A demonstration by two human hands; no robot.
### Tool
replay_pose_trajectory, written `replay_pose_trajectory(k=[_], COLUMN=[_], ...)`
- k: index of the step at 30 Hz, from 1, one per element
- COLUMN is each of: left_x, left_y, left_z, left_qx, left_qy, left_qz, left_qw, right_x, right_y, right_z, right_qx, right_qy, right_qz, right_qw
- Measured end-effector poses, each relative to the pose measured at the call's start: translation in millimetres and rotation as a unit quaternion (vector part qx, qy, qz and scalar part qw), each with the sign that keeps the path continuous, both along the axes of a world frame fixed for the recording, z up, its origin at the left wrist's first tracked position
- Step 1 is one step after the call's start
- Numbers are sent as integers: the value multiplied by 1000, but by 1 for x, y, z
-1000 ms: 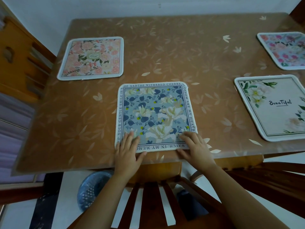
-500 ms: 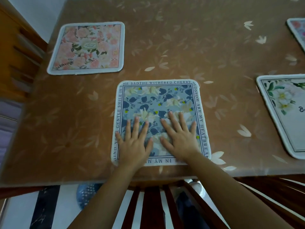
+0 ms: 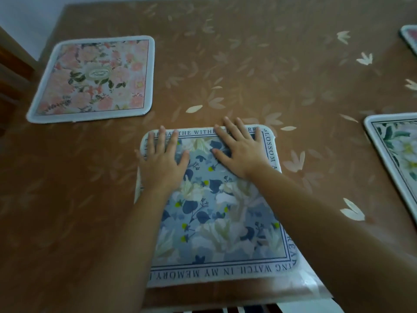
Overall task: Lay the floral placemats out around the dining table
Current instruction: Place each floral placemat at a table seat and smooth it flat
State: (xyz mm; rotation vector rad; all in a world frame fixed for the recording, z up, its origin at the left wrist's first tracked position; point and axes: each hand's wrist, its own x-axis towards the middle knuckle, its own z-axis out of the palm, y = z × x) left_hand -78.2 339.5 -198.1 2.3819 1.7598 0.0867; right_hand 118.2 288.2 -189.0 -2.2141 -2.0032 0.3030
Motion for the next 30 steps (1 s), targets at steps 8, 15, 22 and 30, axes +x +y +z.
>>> replay_pose_trajectory(k=[8,15,22,30], left_x=[-32,-54,-52,-49], left_y=[-57,-130,-179,-187], left_z=[6,9,26,36], left_qx=[-3,-2,-48,-40], left_qy=[-21,20,25,14], left_qz=[-21,-62,-74,-86], left_qw=[1000,998,996,995], right_x=[2,-31,-80,-77], right_y=[-80,-162,-198,-198], right_z=[3,8,6,13], right_qx=[-15,-50,-59,-67], right_qy=[-7,0,9,19], right_qz=[-35,-48,-103,-87], right_qw=[999,998,993,994])
